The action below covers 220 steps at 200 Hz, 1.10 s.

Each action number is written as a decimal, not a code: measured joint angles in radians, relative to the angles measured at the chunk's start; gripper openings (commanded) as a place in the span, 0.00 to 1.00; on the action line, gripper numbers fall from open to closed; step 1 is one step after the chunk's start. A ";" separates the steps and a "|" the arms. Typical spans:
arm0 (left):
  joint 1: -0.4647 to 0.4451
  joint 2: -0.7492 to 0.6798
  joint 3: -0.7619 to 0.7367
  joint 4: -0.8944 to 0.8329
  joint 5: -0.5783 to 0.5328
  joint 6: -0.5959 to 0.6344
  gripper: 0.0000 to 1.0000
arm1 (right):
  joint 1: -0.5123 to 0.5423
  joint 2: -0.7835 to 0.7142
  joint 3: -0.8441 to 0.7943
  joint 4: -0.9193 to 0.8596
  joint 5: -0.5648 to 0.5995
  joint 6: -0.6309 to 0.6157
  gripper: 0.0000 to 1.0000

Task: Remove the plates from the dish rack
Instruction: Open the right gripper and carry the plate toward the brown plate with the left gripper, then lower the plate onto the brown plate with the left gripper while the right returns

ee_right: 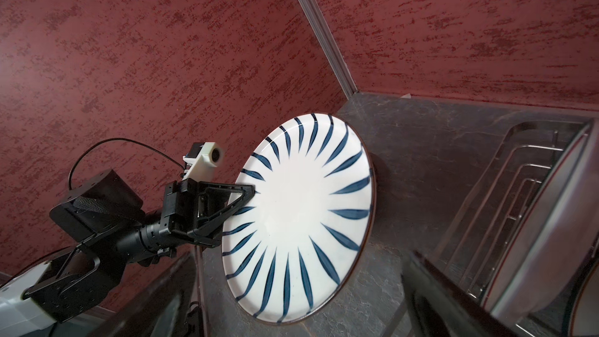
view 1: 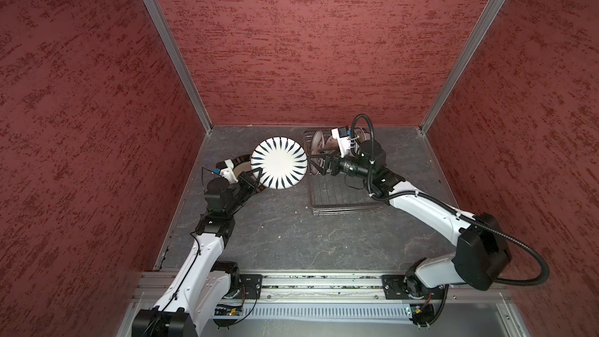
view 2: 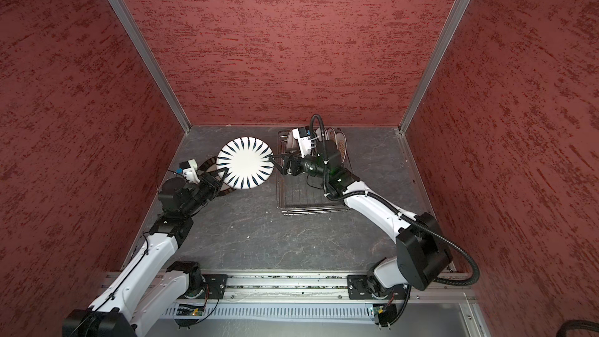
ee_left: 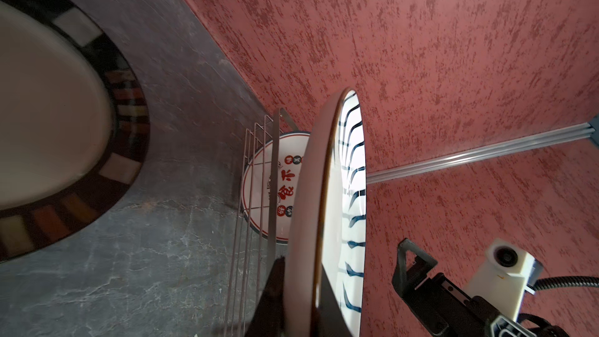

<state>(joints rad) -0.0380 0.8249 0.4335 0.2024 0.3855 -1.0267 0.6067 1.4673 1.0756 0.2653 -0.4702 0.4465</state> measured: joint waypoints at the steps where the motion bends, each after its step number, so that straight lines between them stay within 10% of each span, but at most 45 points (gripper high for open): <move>1: 0.003 -0.001 -0.003 0.000 0.000 -0.002 0.06 | 0.002 0.003 0.005 -0.005 0.003 -0.003 0.99; 93: 0.135 0.022 -0.093 0.010 -0.002 -0.069 0.07 | 0.090 0.167 0.214 -0.255 0.213 -0.126 0.99; 220: 0.197 0.119 -0.117 0.036 -0.082 -0.091 0.06 | 0.117 0.381 0.343 -0.290 0.158 -0.177 0.95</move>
<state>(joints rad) 0.1589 0.9440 0.3168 0.2382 0.3031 -1.1175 0.7235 1.8488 1.4181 -0.0250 -0.3126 0.2695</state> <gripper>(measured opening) 0.131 0.955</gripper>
